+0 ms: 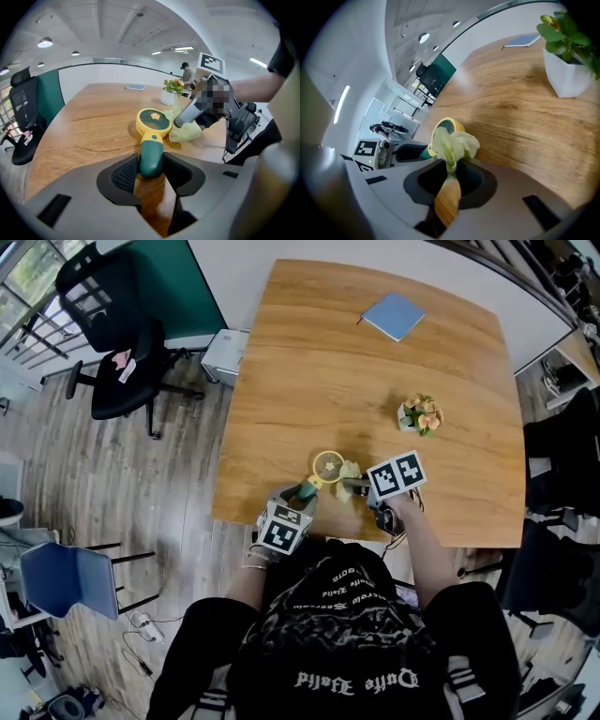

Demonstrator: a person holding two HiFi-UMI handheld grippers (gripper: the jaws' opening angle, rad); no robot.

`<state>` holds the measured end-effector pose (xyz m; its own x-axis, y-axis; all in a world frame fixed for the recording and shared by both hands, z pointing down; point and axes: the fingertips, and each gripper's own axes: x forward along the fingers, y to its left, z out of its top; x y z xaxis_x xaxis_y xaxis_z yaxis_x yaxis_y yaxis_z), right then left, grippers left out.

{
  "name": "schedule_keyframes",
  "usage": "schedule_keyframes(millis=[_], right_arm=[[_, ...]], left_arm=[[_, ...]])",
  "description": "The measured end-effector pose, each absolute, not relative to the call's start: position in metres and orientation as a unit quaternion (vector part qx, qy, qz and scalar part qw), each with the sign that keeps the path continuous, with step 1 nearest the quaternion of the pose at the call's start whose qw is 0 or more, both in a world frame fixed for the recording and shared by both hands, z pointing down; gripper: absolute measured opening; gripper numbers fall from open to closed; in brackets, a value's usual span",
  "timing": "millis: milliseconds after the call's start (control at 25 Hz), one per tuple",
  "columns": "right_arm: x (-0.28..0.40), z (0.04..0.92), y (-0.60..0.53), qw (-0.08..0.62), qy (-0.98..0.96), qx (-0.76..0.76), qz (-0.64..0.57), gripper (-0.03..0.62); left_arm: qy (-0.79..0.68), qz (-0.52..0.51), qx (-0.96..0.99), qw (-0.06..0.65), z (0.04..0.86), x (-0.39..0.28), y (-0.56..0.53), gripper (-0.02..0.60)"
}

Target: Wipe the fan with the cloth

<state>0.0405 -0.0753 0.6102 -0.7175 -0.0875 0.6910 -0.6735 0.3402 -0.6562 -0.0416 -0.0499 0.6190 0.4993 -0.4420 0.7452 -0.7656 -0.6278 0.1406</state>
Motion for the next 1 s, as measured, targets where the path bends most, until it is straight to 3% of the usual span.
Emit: schedule_keyframes(millis=[1000], right_arm=[[-0.018,0.615,-0.035,0.42,-0.847,0.127,0.301,0.06]], left_arm=[[-0.269,0.379,0.848,0.255,0.62,-0.029,-0.036,0.196]])
